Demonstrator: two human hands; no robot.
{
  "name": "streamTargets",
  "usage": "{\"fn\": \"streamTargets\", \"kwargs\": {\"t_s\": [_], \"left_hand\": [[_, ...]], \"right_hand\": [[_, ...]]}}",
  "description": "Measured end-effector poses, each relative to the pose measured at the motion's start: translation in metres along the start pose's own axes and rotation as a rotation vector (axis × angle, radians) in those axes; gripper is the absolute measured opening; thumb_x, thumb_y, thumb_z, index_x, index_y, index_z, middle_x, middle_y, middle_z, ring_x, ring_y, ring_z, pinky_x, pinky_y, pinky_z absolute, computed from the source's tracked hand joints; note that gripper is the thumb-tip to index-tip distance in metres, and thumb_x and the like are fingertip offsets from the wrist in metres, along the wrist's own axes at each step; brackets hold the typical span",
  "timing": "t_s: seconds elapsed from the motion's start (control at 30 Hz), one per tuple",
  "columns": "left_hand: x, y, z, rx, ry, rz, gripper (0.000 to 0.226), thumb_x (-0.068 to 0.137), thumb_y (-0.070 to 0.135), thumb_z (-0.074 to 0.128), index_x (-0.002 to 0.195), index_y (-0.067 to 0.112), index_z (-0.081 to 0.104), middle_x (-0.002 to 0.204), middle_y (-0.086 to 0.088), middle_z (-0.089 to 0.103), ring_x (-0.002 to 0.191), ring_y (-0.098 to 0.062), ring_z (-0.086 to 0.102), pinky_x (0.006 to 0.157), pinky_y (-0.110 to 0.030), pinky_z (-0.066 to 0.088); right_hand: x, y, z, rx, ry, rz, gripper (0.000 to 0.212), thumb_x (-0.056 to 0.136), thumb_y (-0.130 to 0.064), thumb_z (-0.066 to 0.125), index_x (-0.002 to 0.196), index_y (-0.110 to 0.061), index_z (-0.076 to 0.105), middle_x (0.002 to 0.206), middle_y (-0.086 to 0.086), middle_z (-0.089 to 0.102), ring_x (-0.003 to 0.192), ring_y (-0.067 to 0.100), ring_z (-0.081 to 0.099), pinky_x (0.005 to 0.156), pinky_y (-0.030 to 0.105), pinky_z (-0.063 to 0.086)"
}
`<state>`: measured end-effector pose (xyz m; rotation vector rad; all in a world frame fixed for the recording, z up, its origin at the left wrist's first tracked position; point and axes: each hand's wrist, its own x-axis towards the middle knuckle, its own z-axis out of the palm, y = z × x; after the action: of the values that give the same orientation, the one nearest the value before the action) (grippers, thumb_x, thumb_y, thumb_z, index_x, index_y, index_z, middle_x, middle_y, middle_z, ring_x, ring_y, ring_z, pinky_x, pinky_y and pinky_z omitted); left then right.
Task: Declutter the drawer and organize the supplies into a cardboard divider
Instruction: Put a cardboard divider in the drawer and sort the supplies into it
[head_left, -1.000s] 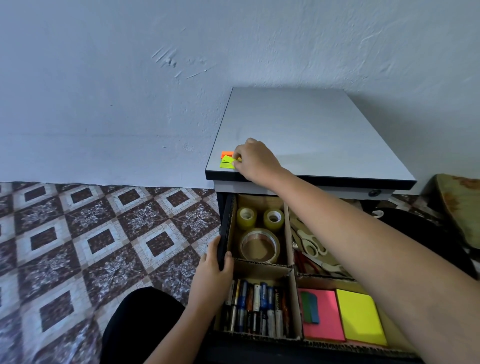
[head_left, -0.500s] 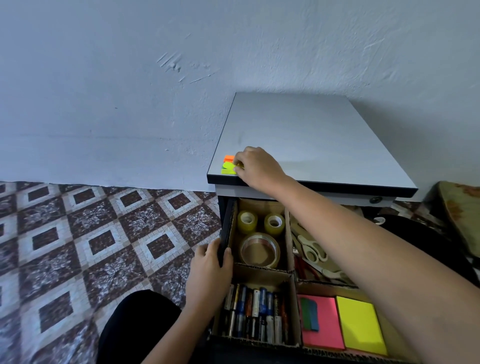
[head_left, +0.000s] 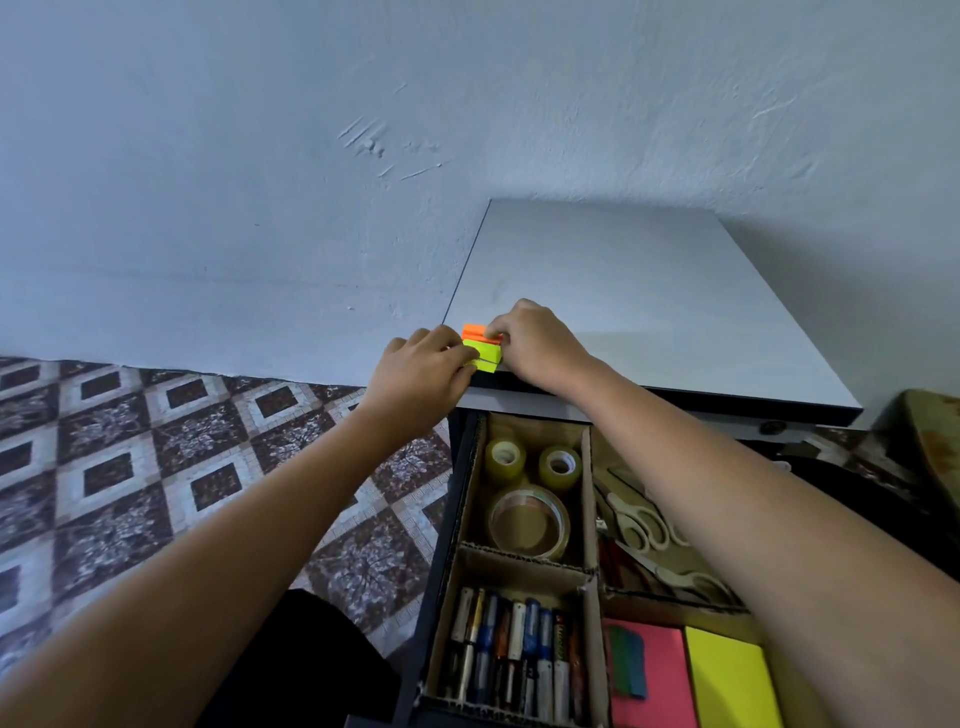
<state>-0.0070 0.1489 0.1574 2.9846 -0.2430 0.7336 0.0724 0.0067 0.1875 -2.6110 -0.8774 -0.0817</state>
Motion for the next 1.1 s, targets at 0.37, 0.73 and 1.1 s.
{"fn": "streamTargets", "kwargs": {"t_s": [0.37,0.73,1.1], "left_hand": [[0.004,-0.008,0.003,0.005,-0.004,0.094,0.035,0.086,0.029,0.039,0.081,0.012,0.069,0.082,-0.005,0.064,0.066,-0.029,0.061,0.056,-0.037,0.048],[0.007,-0.014,0.0,-0.103,0.004,0.215,0.033,0.088,0.024,0.04,0.084,0.006,0.069,0.08,-0.011,0.063,0.067,-0.032,0.061,0.054,-0.037,0.051],[0.026,-0.021,-0.008,-0.355,-0.065,0.046,0.019,0.09,0.012,0.061,0.103,0.005,0.072,0.098,-0.01,0.067,0.089,-0.021,0.061,0.073,-0.006,0.034]], "right_hand": [[0.002,0.005,-0.004,-0.009,0.055,-0.01,0.032,0.092,-0.009,0.043,0.115,-0.011,0.065,0.115,0.014,0.053,0.105,0.028,0.054,0.088,0.034,0.045],[-0.011,0.005,0.002,0.001,0.023,-0.031,0.024,0.091,-0.03,0.057,0.103,-0.012,0.068,0.105,0.01,0.056,0.099,0.024,0.053,0.08,0.033,0.044],[0.0,0.002,-0.014,0.239,-0.125,0.111,0.018,0.084,-0.013,0.067,0.101,-0.006,0.067,0.1,0.007,0.062,0.09,0.018,0.055,0.065,0.022,0.04]]}}
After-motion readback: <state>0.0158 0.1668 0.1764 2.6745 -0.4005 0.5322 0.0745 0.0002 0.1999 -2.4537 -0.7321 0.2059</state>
